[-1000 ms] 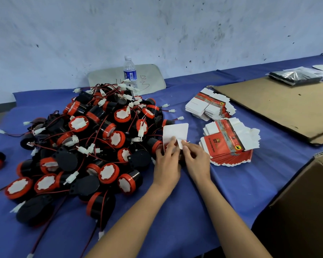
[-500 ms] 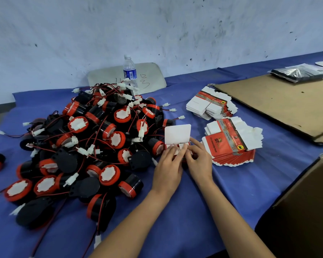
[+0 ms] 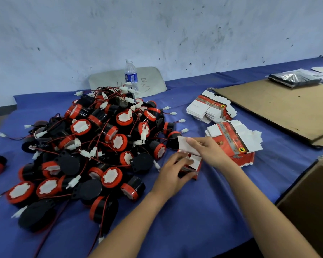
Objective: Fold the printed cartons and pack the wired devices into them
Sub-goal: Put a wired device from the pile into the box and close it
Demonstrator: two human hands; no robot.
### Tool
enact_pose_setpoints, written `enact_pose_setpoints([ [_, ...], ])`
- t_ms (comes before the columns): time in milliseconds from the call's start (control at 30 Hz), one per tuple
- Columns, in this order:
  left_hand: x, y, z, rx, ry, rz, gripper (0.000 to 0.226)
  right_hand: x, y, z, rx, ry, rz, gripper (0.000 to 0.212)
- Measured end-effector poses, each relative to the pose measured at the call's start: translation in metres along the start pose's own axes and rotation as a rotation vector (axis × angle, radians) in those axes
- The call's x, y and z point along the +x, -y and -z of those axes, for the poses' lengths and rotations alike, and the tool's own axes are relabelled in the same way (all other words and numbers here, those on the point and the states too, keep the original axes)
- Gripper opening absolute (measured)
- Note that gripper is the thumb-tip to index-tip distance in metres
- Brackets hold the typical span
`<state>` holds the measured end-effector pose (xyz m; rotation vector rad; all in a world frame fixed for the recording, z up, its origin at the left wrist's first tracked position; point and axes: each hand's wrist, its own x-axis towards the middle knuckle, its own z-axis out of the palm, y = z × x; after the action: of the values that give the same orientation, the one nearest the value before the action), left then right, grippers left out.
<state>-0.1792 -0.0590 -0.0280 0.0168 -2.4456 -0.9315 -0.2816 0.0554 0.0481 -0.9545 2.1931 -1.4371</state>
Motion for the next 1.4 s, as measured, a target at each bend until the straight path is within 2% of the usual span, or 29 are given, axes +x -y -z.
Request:
enact_pose_setpoints([
  [133, 0.000, -0.003, 0.002, -0.032, 0.010, -0.009, 0.028, -0.007, -0.013, -0.007, 0.055, 0.053, 0.027, 0.028],
  [233, 0.001, -0.003, 0.004, -0.039, 0.002, -0.022, 0.020, -0.011, -0.024, -0.017, -0.093, -0.078, 0.104, 0.038],
  [300, -0.001, -0.002, 0.005, -0.028, -0.056, -0.019, 0.015, -0.015, -0.033, -0.021, -0.094, -0.154, 0.124, 0.043],
  [367, -0.003, -0.001, 0.006, 0.002, -0.122, -0.010, 0.012, -0.020, -0.039, -0.022, -0.057, -0.139, 0.138, 0.044],
  [500, -0.002, 0.001, 0.008, 0.027, -0.135, 0.000, 0.015, -0.026, -0.040, -0.020, -0.112, -0.031, 0.181, 0.054],
  [567, -0.001, 0.002, 0.007, 0.035, -0.136, -0.005, 0.015, -0.029, -0.038, -0.020, -0.132, -0.028, 0.216, 0.051],
  [700, 0.000, 0.002, 0.007, 0.015, -0.142, 0.017, 0.012, -0.025, -0.034, -0.028, -0.150, -0.188, 0.266, 0.031],
  [867, -0.001, 0.007, 0.008, -0.244, -0.314, 0.212, 0.027, -0.027, -0.041, -0.037, -0.296, -0.194, 0.294, 0.035],
  [967, -0.001, 0.015, 0.008, -0.310, -0.341, 0.308, 0.021, -0.027, -0.041, -0.036, -0.291, -0.168, 0.272, 0.034],
  [1267, 0.001, 0.021, 0.003, -0.300, -0.317, 0.324, 0.020, -0.028, -0.036, -0.035, -0.218, -0.139, 0.221, 0.033],
  [1400, 0.001, 0.016, 0.007, -0.345, -0.307, 0.351, 0.033, -0.029, -0.037, -0.035, -0.268, -0.134, 0.243, 0.033],
])
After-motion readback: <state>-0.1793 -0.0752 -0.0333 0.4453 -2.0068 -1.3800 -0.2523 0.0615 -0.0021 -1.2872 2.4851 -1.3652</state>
